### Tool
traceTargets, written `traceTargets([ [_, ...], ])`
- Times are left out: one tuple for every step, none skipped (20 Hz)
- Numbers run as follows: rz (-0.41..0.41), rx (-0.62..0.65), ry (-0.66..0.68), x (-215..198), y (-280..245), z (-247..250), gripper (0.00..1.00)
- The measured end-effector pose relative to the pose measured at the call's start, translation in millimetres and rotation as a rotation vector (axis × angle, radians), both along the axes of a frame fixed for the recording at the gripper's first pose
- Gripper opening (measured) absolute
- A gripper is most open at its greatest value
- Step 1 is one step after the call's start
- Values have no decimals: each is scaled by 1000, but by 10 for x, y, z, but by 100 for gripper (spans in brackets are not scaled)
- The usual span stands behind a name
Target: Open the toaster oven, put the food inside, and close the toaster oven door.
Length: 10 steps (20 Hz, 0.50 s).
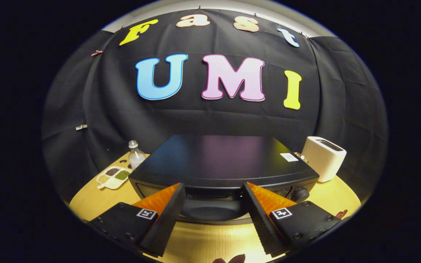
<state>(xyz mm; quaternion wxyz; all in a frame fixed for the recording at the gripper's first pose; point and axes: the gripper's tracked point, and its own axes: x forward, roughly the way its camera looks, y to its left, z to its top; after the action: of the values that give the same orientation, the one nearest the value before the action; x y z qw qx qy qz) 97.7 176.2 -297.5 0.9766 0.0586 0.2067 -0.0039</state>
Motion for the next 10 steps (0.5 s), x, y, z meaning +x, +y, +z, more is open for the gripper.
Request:
traceTargets([
  [-12,7,11,19,0,-45,99],
  [-14,5,22,-10,1,-37,98],
  [-15,0,28,-28,-7,-36,99],
  [-14,-2,35,-82,-7,-44,99],
  [-19,4,37,-153,-5,-31,99],
  [-17,4,45,-237,3,-44,98],
  [-12,5,61,-337,15,-84,99],
  [-11,8,68,-435,22,-104,98],
  [-9,13,79,-524,28,-125,99],
  [-7,18,88,-612,37,-157,98],
])
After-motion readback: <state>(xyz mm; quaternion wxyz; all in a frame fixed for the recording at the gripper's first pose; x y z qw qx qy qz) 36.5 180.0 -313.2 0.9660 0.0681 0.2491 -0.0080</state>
